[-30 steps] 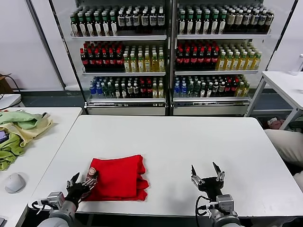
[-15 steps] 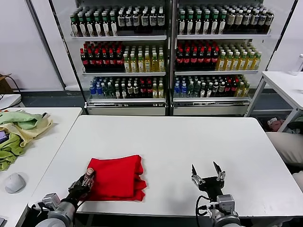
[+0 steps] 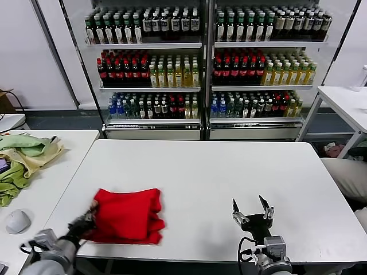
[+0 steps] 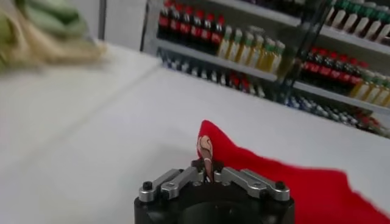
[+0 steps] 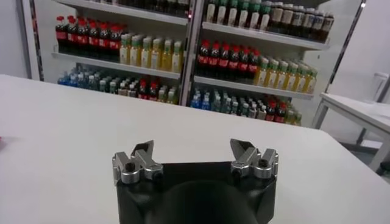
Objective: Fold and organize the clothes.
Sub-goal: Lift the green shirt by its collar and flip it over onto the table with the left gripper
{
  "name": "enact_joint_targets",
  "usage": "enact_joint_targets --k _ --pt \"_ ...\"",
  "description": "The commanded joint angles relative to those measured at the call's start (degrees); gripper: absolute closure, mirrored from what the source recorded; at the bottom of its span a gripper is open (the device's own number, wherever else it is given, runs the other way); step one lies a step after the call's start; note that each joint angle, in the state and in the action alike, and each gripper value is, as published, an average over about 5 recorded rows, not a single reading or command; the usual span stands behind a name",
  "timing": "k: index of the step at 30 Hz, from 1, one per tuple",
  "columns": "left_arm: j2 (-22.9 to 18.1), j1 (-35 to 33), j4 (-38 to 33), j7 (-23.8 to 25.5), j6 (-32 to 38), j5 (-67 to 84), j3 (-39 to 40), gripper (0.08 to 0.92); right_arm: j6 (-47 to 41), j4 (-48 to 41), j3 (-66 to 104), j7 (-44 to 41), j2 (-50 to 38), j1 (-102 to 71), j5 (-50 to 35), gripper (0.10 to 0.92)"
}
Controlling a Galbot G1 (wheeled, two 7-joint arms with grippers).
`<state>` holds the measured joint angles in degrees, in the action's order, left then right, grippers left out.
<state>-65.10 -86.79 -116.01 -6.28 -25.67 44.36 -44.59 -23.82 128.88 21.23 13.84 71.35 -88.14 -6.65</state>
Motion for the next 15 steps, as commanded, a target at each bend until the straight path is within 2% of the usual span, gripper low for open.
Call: enact_joint_targets --k 1,4,8,10,12,15 --pt "7.8 0.64 -17.88 -10.1 -7.73 -10.29 -10.53 0.877 0.05 -0.05 0.17 0.01 0.13 -0.19 -0.07 0.203" --pt "3.92 2.03 -19.74 -10.25 -7.67 -25.42 3.88 0.877 0.03 0.08 0.48 0.0 0.06 -0.63 -0.03 0.203" --pt "-6.4 3.78 -14.42 -12.03 -6.88 -52.05 35.88 0.877 0.05 0.63 1.88 -0.04 -0.13 -1.98 -0.05 0.203" --pt "-10.89 4.48 -11.42 -12.5 -5.92 -62.38 46.78 0.877 0.04 1.04 3.0 -0.01 -0.23 -2.64 -0.07 0.203" --pt "-13.51 5.65 -10.52 -11.92 -4.83 -69.46 51.6 0.877 -0.12 1.54 3.94 0.05 -0.38 -3.12 -0.09 0.203" --pt "-13.45 8.28 -11.84 -9.53 -4.02 -74.27 48.87 0.877 -0.52 2.16 4.49 0.15 -0.57 -3.31 -0.09 0.203"
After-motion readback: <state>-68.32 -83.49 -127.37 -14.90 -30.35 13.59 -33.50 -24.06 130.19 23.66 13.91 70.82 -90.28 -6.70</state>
